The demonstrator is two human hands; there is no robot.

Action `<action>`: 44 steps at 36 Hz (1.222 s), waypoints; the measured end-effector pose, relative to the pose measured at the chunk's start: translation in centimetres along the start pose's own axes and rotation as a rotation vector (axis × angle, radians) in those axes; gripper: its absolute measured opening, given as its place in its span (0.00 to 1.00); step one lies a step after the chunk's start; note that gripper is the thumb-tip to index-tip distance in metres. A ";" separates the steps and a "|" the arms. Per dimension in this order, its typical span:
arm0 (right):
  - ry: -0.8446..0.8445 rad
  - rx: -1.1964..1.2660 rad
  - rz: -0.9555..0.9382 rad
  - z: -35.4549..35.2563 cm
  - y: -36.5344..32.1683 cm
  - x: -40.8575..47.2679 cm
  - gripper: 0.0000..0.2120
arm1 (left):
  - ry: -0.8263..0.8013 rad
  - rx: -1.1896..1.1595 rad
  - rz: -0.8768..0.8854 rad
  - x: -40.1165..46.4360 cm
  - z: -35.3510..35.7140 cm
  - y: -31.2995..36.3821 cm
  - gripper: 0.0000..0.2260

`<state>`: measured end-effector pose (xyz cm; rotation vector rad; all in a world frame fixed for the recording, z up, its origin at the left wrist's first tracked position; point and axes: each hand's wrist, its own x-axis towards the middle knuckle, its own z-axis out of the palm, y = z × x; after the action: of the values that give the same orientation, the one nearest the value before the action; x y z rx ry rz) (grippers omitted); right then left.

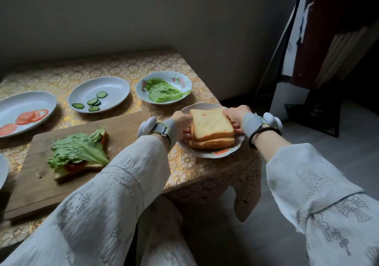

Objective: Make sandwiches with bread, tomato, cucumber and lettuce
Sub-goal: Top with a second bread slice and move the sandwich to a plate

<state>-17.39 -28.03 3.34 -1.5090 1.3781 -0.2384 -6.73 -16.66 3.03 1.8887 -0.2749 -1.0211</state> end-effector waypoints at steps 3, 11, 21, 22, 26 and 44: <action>-0.056 0.049 0.029 -0.2 -0.4 -1.0 0.14 | -0.001 0.015 -0.003 0.0 0.0 0.0 0.17; -0.143 0.120 0.076 -0.8 -0.5 -0.8 0.13 | 0.002 0.045 0.008 0.7 -0.1 -0.2 0.17; -0.104 0.171 0.063 -0.5 -0.4 0.0 0.13 | 0.053 0.237 0.097 1.7 -0.2 -0.4 0.16; -0.095 0.173 0.056 -0.5 -0.4 0.1 0.13 | 0.066 0.315 0.135 1.8 -0.1 -0.3 0.16; -0.066 0.168 0.030 -0.3 -0.4 0.3 0.15 | 0.160 0.627 0.292 2.0 0.1 0.6 0.15; -0.050 0.042 -0.039 0.2 -1.4 2.0 0.19 | 0.155 0.118 0.240 3.9 -1.4 0.6 0.19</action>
<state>-15.79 -29.86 3.36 -1.4984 1.2977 -0.2506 -3.11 -18.33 1.77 1.9731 -0.4668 -0.7079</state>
